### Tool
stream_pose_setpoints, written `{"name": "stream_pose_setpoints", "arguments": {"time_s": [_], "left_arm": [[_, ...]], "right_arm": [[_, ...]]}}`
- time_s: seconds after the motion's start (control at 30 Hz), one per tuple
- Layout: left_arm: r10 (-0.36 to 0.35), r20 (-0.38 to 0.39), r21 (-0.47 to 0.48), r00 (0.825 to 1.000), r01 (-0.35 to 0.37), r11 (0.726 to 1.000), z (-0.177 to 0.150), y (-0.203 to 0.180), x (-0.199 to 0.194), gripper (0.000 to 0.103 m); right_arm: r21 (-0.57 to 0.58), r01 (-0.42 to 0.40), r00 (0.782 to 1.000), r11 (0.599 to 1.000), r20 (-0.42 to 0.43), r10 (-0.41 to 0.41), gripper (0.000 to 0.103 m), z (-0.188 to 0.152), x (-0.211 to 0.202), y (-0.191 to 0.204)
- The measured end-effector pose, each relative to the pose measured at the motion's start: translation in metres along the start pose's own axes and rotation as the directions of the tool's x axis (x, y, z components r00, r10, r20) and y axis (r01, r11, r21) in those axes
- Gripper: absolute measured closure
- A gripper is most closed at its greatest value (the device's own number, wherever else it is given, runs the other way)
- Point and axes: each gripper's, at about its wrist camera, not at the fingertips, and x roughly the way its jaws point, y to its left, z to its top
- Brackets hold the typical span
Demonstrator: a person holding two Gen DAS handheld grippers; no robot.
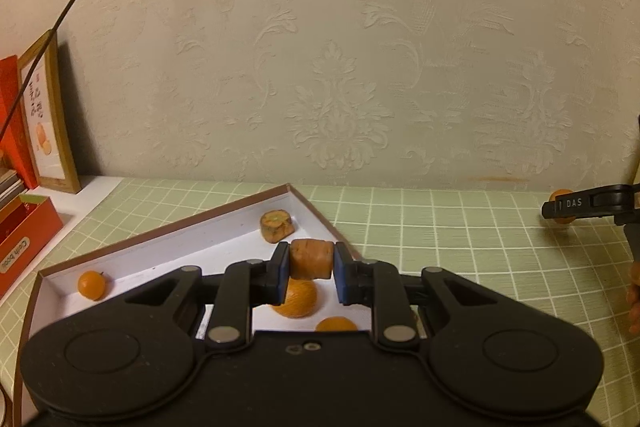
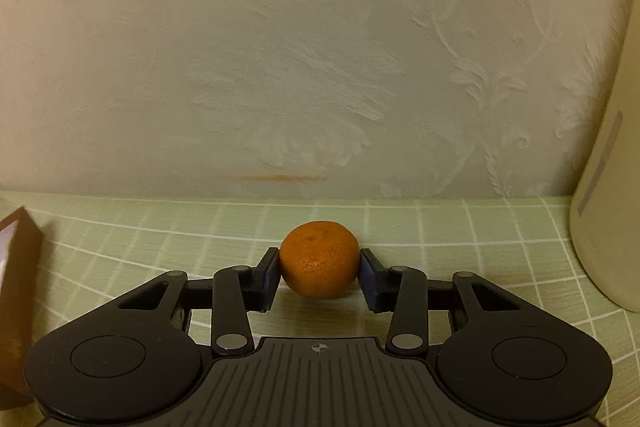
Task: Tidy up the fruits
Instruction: 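Carry the cylinder piece in the left tool while the right tool carries the mandarin over the box, then open both tools to drop the cylinder piece and mandarin into the box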
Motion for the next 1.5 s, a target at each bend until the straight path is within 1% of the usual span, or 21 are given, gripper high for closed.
{"name": "stream_pose_setpoints", "arguments": {"time_s": [0.17, 0.33, 0.43, 0.6, 0.77, 0.93, 1.03, 1.23, 1.27, 1.5], "left_arm": [[0.019, -0.012, -0.028, 1.0, -0.019, 0.999, -0.002, 0.013, -0.004, 0.09], [0.052, -0.026, -0.058, 0.998, -0.053, 0.997, -0.004, 0.031, -0.01, 0.09], [0.076, -0.032, -0.082, 0.997, -0.079, 0.994, -0.006, 0.045, -0.015, 0.09], [0.13, -0.044, -0.116, 0.991, -0.135, 0.984, -0.011, 0.073, -0.024, 0.09], [0.19, -0.062, -0.154, 0.98, -0.198, 0.968, -0.015, 0.105, -0.029, 0.09], [0.235, -0.083, -0.181, 0.968, -0.247, 0.952, -0.019, 0.131, -0.03, 0.09], [0.249, -0.107, -0.195, 0.962, -0.266, 0.944, -0.023, 0.146, -0.027, 0.09], [0.274, -0.135, -0.198, 0.952, -0.297, 0.934, -0.027, 0.164, -0.016, 0.09], [0.275, -0.139, -0.201, 0.951, -0.299, 0.933, -0.027, 0.166, -0.014, 0.09], [0.284, -0.149, -0.213, 0.947, -0.312, 0.926, -0.022, 0.177, 0.0, 0.09]], "right_arm": [[-0.039, -0.065, 0.997, 0.997, 0.034, 0.067, 0.061, 0.002, -0.019, 0.029], [-0.096, -0.162, 0.983, 0.982, 0.069, 0.169, 0.061, 0.004, -0.045, 0.069], [-0.127, -0.227, 0.968, 0.966, 0.08, 0.238, 0.061, 0.004, -0.06, 0.095], [-0.183, -0.323, 0.936, 0.928, 0.079, 0.342, 0.061, 0.0, -0.083, 0.143], [-0.226, -0.388, 0.91, 0.894, 0.059, 0.41, 0.061, -0.007, -0.091, 0.186], [-0.252, -0.424, 0.895, 0.87, 0.027, 0.444, 0.061, -0.018, -0.091, 0.221], [-0.269, -0.43, 0.894, 0.862, 0.008, 0.448, 0.061, -0.023, -0.087, 0.237], [-0.262, -0.416, 0.903, 0.871, -0.01, 0.429, 0.061, -0.024, -0.069, 0.252], [-0.258, -0.416, 0.904, 0.872, -0.01, 0.428, 0.061, -0.024, -0.067, 0.248], [-0.251, -0.407, 0.91, 0.878, -0.025, 0.414, 0.061, -0.022, -0.049, 0.257]]}}
